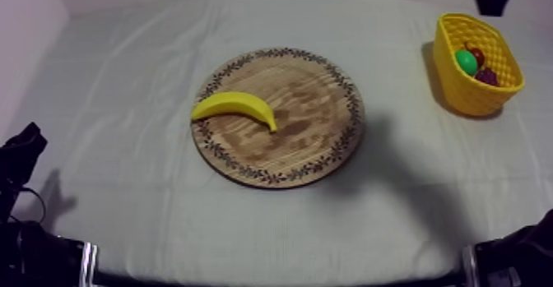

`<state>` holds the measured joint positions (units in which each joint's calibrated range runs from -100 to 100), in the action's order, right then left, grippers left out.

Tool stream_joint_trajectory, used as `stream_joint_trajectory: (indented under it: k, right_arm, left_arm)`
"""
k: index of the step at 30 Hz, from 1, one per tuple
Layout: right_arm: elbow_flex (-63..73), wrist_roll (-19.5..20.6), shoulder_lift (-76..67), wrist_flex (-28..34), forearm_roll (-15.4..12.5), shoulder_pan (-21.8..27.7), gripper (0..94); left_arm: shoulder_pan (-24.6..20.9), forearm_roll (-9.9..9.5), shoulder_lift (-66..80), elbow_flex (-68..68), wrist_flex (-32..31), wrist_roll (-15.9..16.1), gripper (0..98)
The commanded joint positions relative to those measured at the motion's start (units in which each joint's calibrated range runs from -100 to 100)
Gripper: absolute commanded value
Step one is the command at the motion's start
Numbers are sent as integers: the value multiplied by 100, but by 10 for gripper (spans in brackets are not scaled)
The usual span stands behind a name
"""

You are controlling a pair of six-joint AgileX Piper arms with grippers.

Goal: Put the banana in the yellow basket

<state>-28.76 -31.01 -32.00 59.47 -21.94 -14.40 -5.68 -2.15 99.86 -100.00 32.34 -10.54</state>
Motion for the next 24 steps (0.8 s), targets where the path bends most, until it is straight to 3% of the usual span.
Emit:
stream_joint_trajectory:
  k: [1,10,18,24]
  right_arm:
    - [11,1,546,25,72,-245,9]
    - [-47,57,1996,-353,271,-1197,24]
    - [691,-32,3232,-265,233,-1501,42]
    - [1268,-25,3834,-85,354,-1607,164]
  left_arm:
    - [0,-2,-4,0,0,2,1]
    - [0,-2,-4,0,0,2,1]
    - [0,-2,-4,0,0,-1,1]
    - [0,-2,-4,0,0,-1,1]
